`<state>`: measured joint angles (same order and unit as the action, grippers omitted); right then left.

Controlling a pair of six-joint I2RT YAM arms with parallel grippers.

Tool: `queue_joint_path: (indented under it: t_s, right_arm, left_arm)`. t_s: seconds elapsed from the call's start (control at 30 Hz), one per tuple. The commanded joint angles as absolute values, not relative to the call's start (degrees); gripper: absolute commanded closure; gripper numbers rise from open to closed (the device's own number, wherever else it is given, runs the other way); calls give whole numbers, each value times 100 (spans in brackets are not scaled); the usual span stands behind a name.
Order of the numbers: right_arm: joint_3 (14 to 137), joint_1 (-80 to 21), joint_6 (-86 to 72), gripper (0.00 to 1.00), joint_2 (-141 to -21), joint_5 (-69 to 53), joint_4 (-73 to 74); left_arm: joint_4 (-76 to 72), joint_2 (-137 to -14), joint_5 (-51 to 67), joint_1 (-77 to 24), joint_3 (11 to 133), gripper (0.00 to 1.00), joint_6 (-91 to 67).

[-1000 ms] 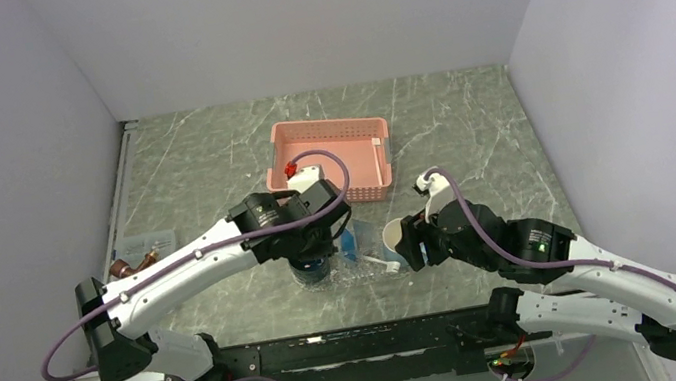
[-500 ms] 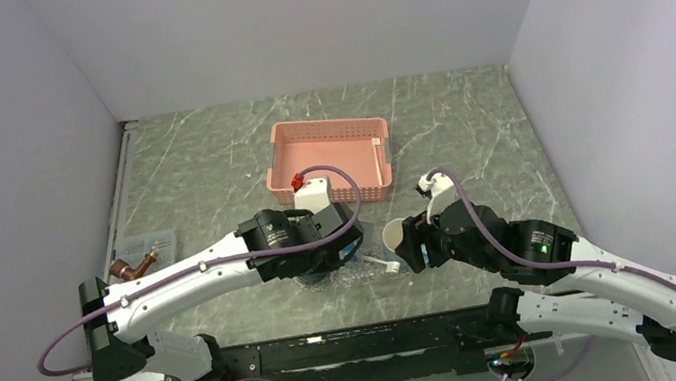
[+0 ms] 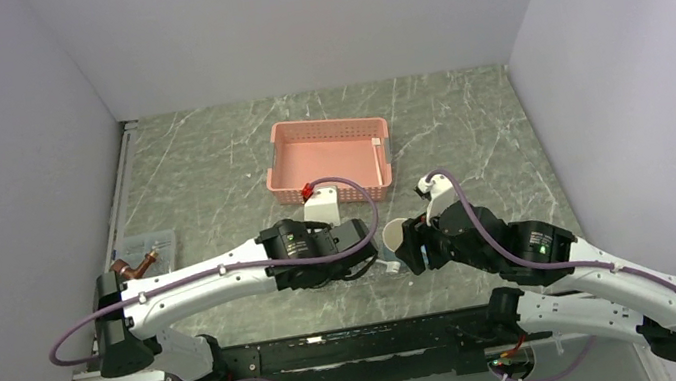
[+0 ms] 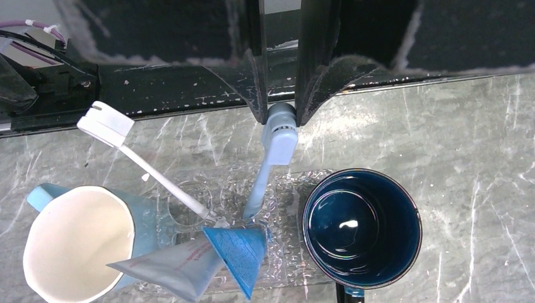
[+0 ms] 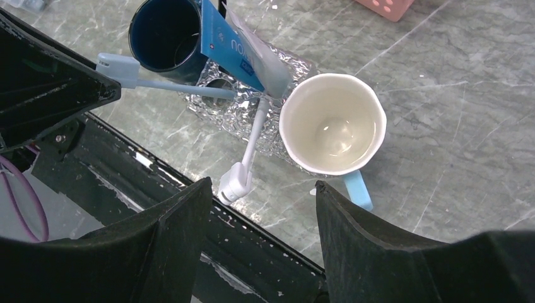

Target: Prepare toiletry sets of a toothbrush and toothpaste on the tray

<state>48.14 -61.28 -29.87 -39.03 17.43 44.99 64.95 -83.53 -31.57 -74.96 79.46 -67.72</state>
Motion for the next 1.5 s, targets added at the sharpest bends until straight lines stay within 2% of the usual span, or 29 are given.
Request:
queue_joint_path:
  t_s: [0.0,0.6,0.8,0.87,1.0,1.27,1.47]
  right_arm:
    - [4810,-6116,-3077,37,-3841,1714,4403]
    - [4778,-6121,-3127,37,-3898,1635,4324]
    - [4739,-6111,-3164,37,-3867,1635,4324]
    - [4759,-6125,-3157,37,-3892,1630,4315]
    - [4794,-6123,-3138,37,-3945,1626,4302]
    - [4827,-6119,-3125,37,-3976,1622,4289]
    - [4859,-6117,-3146,37,-3967,1617,4302]
  left_arm:
    - [6604,-8388,-3530,-7572,7908,100,-6968]
    - [6949,-8757,-3751,-7829,8147,99,-7146]
    - [6965,-8728,-3754,-7846,8156,89,-7150]
    - [6976,-8711,-3769,-7852,8184,81,-7144]
    - [6901,-8652,-3758,-7862,8153,72,-7098]
    - [6726,-8441,-3755,-7874,8056,61,-7006]
    - [6657,-8304,-3790,-7869,8059,57,-6928]
